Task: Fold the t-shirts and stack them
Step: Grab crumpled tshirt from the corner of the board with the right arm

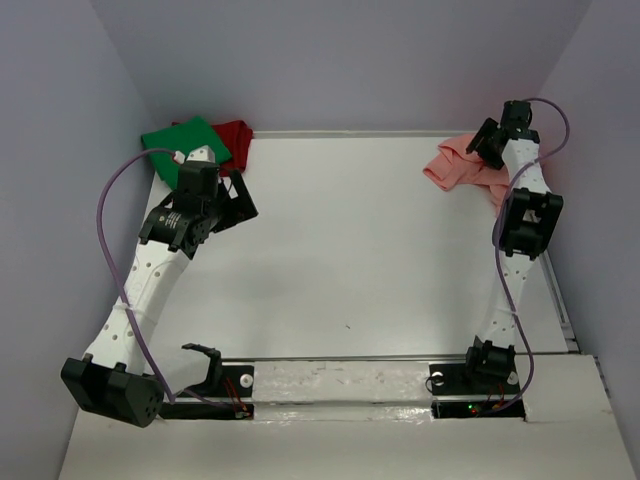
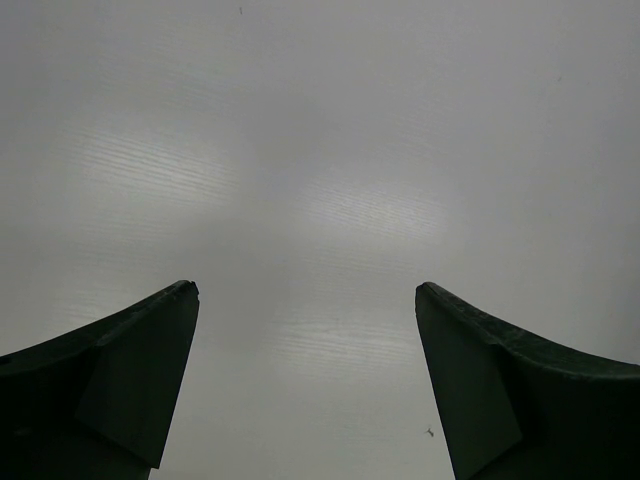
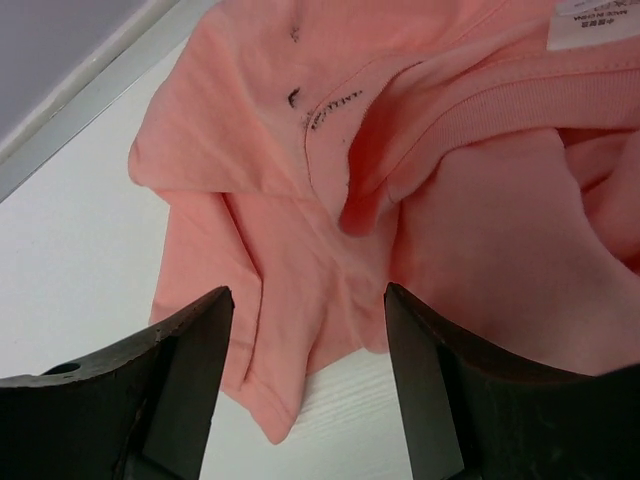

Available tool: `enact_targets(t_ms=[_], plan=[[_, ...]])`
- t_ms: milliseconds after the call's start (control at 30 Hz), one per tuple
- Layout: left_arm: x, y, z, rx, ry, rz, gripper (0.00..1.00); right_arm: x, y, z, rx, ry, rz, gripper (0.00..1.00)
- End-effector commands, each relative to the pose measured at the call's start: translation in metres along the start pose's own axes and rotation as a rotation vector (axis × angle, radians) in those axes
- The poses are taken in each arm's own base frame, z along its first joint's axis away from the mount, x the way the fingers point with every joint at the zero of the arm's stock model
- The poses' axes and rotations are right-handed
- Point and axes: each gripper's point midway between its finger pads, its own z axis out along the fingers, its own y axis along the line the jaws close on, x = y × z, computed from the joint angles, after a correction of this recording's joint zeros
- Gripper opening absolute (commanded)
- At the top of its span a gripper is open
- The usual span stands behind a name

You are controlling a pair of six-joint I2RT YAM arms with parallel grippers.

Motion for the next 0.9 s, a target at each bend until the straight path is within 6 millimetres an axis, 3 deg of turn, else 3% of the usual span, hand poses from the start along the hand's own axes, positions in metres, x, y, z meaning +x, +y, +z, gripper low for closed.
enact_targets(t_ms=[0, 400, 533, 733, 767, 833, 867], plan=[[-0.008, 0.0, -0.007, -0.008, -0.021, 0.005, 0.99, -0.022, 0.01, 0.012, -0.042, -0.086, -0.031, 0.67], [-0.003, 0.003, -0.004, -0.033, 0.008, -0.006, 0.99, -0.044, 0.013, 0.029, -0.058, -0.204, -0.06, 0.72], [-0.004, 0.001, -0.001, -0.033, 0.011, -0.005, 0.99, -0.055, 0.009, 0.032, -0.056, -0.241, -0.051, 0.66], [-0.003, 0.002, 0.003, -0.046, 0.029, 0.009, 0.99, -0.051, 0.007, 0.042, -0.056, -0.236, -0.036, 0.48], [-0.002, 0.002, 0.004, -0.046, 0.032, 0.012, 0.99, -0.052, 0.007, 0.042, -0.058, -0.24, -0.033, 0.31], [-0.002, 0.003, 0.004, -0.053, 0.035, 0.018, 0.99, -0.049, 0.007, 0.046, -0.059, -0.237, -0.022, 0.1], [-0.001, 0.003, 0.004, -0.053, 0.037, 0.019, 0.99, -0.054, -0.003, 0.045, -0.028, -0.251, -0.007, 0.0]])
